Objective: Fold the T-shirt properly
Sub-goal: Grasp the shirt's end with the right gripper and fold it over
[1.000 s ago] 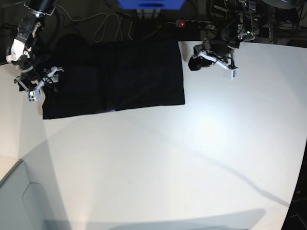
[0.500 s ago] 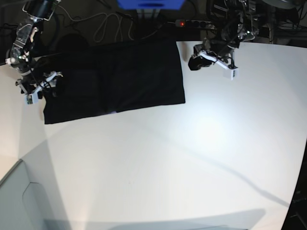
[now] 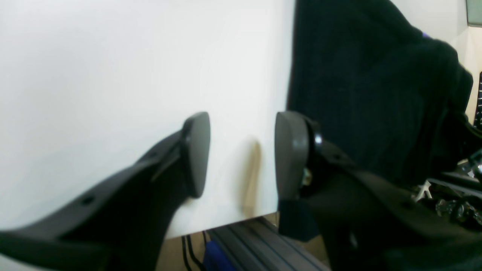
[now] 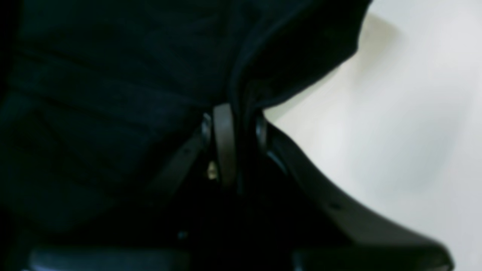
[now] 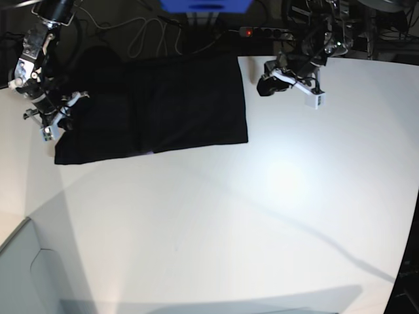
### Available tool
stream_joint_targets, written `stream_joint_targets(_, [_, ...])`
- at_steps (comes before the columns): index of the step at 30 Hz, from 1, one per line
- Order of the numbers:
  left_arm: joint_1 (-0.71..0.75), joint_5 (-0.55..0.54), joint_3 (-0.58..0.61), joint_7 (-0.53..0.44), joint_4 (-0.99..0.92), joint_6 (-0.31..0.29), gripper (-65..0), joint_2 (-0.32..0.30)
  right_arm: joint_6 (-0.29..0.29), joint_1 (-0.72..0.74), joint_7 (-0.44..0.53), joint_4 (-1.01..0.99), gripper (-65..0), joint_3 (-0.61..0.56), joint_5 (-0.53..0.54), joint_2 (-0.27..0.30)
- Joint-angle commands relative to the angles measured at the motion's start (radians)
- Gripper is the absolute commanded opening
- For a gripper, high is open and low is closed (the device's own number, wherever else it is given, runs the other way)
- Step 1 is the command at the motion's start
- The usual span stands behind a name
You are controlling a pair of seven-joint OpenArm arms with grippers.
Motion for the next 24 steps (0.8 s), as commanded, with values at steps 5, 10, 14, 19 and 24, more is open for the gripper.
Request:
stream_joint_targets(5, [0.002, -0.015, -0.001, -0.006, 0.020, -0.009, -38.2, -0.005, 0.005, -0.042, 0.002, 0.173, -64.9, 0.008, -0.003, -0.034])
stream_joint_targets(10, [0.001, -0.015, 0.001, -0.006, 0.018, -0.009, -38.2, -0.003, 0.005, -0.083, 0.002, 0.301, -64.9, -0.018, -0.004, -0.075])
stream_joint_targets(14, [0.001, -0.015, 0.001, -0.006, 0.015, -0.009, -38.2, 0.015, 0.005, -0.118, 0.002, 0.357, -64.9, -0.070, -0.004, -0.077])
stream_joint_targets(19, [-0.006, -0.013, 0.024, -0.006, 0.007, -0.008, -38.2, 0.017, 0.001, -0.154, 0.002, 0.437, -64.9, -0.129, -0.004, -0.078])
stream_joint_targets(24, [-0.022, -0.013, 0.073, -0.006, 0.007, -0.006, -38.2, 0.017, 0.001, -0.181, 0.002, 0.512, -64.9, -0.210, -0.004, -0.078])
